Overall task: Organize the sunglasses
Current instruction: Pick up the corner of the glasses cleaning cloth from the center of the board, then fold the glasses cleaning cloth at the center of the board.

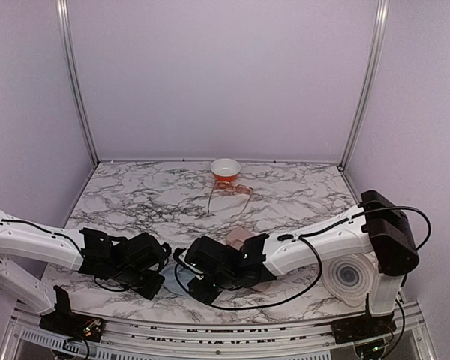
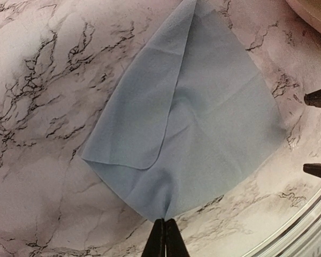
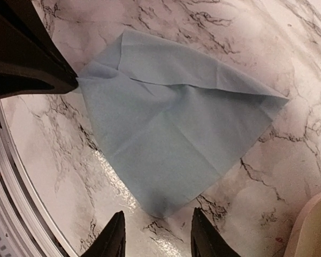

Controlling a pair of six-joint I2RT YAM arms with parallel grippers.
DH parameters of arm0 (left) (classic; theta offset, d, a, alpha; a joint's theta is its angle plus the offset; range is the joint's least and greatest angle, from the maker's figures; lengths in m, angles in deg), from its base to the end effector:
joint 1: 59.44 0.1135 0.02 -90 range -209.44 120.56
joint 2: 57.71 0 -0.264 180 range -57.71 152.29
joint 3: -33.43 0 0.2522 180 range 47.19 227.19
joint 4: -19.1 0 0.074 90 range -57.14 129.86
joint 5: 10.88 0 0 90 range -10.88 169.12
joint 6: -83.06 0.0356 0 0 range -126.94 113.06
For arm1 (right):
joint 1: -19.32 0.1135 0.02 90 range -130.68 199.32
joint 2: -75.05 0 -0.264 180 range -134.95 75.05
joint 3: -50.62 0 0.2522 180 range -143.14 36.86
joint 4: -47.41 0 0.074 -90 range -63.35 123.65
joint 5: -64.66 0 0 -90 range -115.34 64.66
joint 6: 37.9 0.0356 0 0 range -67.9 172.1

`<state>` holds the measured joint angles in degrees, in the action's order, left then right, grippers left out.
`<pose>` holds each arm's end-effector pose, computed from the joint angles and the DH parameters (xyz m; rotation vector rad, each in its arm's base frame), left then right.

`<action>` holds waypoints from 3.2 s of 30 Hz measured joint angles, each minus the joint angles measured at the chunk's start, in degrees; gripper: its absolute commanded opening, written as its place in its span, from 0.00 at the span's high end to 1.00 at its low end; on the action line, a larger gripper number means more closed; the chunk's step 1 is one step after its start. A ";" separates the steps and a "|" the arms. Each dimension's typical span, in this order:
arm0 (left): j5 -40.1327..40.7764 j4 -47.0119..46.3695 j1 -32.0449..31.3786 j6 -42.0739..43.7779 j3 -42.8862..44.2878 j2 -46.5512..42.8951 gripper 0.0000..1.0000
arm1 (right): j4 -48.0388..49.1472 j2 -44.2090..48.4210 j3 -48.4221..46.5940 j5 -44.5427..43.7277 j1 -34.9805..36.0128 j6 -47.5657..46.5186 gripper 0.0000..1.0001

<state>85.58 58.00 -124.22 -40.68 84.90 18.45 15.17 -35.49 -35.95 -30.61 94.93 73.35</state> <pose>0.1036 -0.2106 0.1665 0.6960 2.6413 -0.3850 0.1036 0.3905 0.1673 -1.1712 2.3616 0.5185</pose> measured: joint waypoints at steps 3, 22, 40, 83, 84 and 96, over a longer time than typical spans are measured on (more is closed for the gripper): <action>0.00 0.00 0.00 -0.09 -0.02 0.15 1.00 | 0.02 -1.38 0.00 0.00 0.00 -0.02 0.59; 0.00 -0.48 0.00 -0.20 -1.29 1.01 1.00 | 1.33 -5.73 -1.75 -1.29 0.46 -0.66 0.98; -1.36 -0.42 0.00 -0.26 -0.87 0.96 1.00 | 2.82 -4.83 -0.50 -1.42 1.07 0.20 1.00; -8.15 8.00 -6.38 -9.86 8.46 -11.54 1.00 | -3.52 17.07 4.20 -1.49 4.42 11.02 1.00; -8.09 8.02 -7.08 -10.47 8.46 -11.63 1.00 | -3.61 17.11 4.17 -1.46 4.87 11.67 1.00; -6.27 9.40 -10.25 -13.84 9.62 -13.07 1.00 | -8.83 18.58 4.55 -4.00 5.99 17.75 1.00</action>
<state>79.30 67.40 -134.47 -54.52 94.52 5.38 6.34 -16.91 -31.41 -34.61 100.92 91.10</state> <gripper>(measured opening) 0.006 0.006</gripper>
